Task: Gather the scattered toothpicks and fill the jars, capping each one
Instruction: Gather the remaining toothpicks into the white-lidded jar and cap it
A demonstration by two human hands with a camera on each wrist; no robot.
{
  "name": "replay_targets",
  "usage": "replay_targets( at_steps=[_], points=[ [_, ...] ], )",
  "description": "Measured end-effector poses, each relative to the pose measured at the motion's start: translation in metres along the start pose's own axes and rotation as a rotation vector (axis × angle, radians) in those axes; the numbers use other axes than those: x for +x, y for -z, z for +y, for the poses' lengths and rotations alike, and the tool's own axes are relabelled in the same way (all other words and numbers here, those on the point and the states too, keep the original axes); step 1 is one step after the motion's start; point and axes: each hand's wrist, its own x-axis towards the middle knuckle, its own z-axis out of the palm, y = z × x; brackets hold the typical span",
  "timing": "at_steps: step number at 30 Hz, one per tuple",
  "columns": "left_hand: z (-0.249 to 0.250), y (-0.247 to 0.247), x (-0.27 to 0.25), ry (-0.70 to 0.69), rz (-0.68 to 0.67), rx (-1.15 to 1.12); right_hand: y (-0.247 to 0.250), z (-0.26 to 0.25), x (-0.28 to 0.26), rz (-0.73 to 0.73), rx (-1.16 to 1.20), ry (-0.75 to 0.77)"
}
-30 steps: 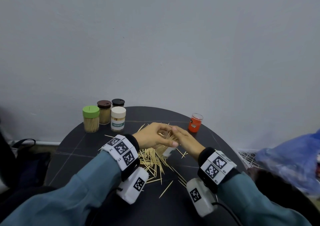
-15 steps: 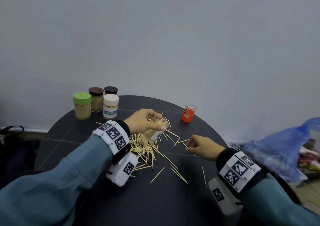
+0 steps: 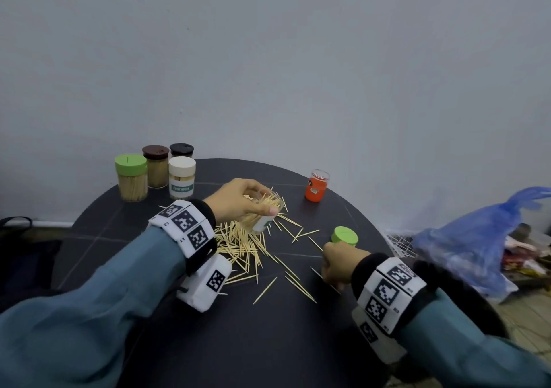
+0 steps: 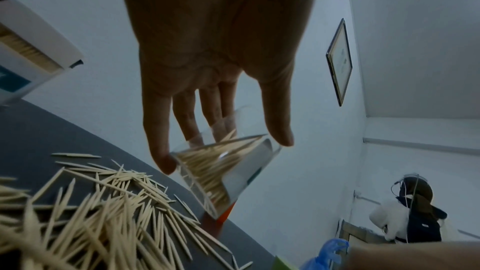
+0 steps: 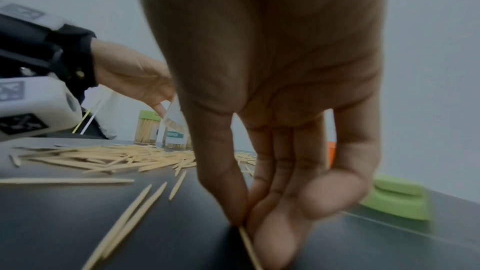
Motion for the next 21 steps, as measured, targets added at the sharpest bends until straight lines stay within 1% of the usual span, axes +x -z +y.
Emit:
replay_targets(
  at_steps=[5,8,13,18,21],
  points=[
    [0.0,0.011,0.001,-0.017,0.062,-0.076,0.008,-0.034,0.021,-0.04,0.091,0.136],
    [-0.001,0.019,0.004,-0.011,0.114,-0.119,0.017,-0.056,0.036,-0.028,0.067,0.165],
    [-0.005,0.034,0.006,0.029,0.185,-0.212,0.033,-0.077,0.062,0.052,0.037,0.143],
    [-0.006,0.042,0.01,0.06,0.231,-0.256,0.039,-0.096,0.084,0.098,0.168,0.092],
    [-0.006,0.045,0.011,0.071,0.237,-0.258,0.041,-0.113,0.089,0.097,0.183,0.118]
  ],
)
